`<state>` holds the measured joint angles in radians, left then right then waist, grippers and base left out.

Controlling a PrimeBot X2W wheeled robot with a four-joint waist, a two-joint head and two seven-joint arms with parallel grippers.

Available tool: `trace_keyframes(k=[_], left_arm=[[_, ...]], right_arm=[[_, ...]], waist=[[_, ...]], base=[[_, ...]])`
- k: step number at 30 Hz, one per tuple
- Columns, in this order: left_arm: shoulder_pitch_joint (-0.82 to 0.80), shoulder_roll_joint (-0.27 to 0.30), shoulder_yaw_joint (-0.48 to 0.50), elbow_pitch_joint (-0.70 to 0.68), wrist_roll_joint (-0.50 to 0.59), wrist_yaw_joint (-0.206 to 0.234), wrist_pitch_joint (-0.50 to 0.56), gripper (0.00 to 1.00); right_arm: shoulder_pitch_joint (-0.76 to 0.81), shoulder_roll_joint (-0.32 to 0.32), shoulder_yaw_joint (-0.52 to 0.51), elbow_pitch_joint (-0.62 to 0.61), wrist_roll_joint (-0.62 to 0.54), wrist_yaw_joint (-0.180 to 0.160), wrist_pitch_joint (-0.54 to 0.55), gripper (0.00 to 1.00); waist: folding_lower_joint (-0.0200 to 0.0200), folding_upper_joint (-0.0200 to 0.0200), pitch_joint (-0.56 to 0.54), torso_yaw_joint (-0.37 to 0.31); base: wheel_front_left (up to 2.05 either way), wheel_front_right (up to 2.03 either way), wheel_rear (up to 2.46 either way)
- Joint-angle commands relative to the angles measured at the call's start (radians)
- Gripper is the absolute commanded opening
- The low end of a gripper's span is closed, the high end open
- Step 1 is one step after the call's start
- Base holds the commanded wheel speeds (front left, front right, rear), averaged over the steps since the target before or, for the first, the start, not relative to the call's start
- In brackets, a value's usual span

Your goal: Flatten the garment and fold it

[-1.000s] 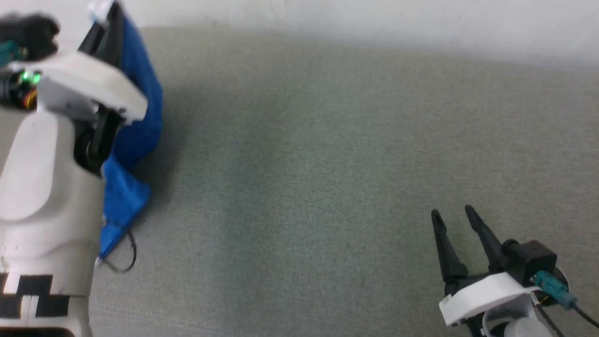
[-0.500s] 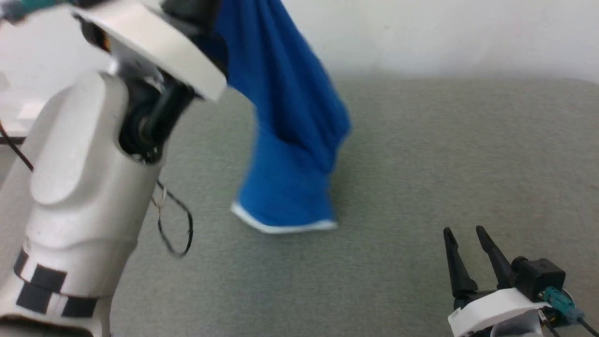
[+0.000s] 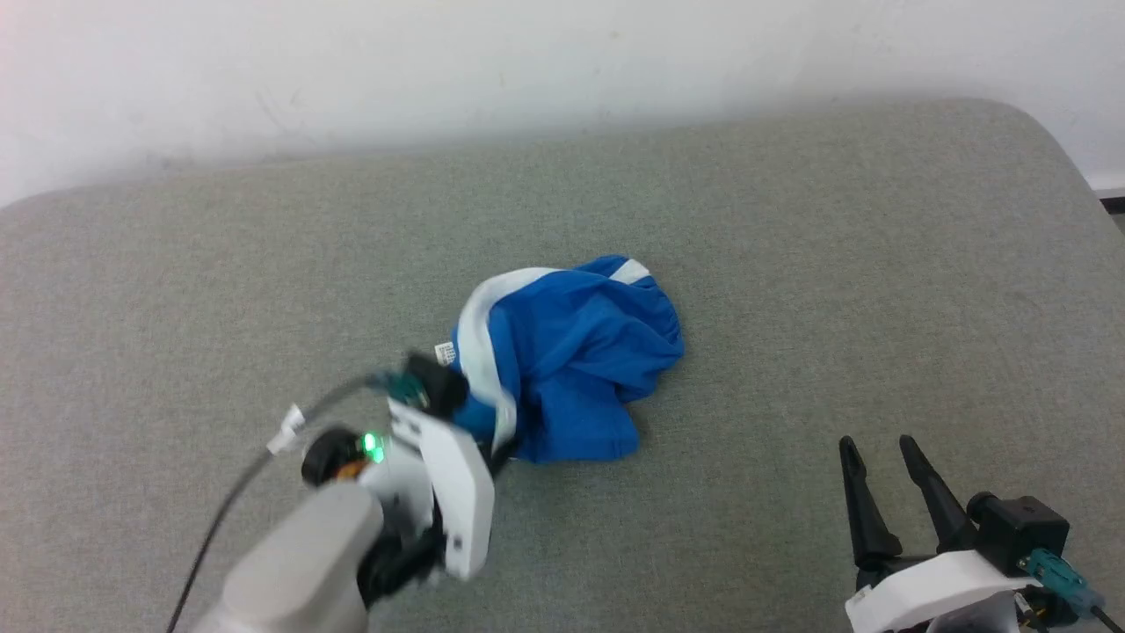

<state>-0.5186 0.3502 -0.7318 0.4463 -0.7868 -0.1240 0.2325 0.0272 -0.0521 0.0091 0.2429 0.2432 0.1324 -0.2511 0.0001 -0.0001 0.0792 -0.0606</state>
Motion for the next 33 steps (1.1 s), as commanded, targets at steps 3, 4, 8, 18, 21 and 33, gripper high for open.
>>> trace_keyframes(k=[3,4,8,18,21,33], left_arm=[[0.042,0.01,-0.067,0.055,0.022,-0.007,0.044,0.0],[0.049,0.011,-0.073,0.072,0.019,-0.007,0.05,0.0],[0.049,0.003,-0.023,0.093,-0.017,0.016,0.001,1.0],[0.096,0.057,0.23,-0.098,-0.085,0.151,-0.316,1.0],[0.156,0.088,0.295,-0.161,-0.039,0.229,-0.445,1.0],[0.506,-0.082,0.563,-0.427,0.33,0.324,-0.494,1.0]], right_arm=[[0.006,0.002,0.008,0.003,0.013,-0.002,-0.009,1.0],[0.004,0.002,0.01,0.004,0.013,-0.002,-0.009,1.0],[0.001,0.002,0.009,0.007,0.014,-0.002,-0.01,1.0],[0.01,0.002,0.007,0.017,0.007,-0.002,-0.01,1.0],[0.008,0.002,0.001,0.019,0.007,-0.002,-0.01,1.0],[0.018,0.002,-0.007,0.023,0.006,-0.002,0.013,1.0]], waist=[[-0.0001,0.0001,0.0,0.006],[-0.0001,0.0001,-0.001,0.01],[-0.0001,0.0001,-0.018,0.029],[-0.0001,0.0001,-0.071,0.062],[-0.0001,0.0001,-0.081,0.065],[-0.0001,0.0001,-0.096,0.069]], base=[[0.0,0.0,0.0],[0.0,0.0,0.0],[0.0,0.0,0.0],[0.0,0.0,0.0],[0.0,0.0,0.0],[0.0,0.0,0.0]])
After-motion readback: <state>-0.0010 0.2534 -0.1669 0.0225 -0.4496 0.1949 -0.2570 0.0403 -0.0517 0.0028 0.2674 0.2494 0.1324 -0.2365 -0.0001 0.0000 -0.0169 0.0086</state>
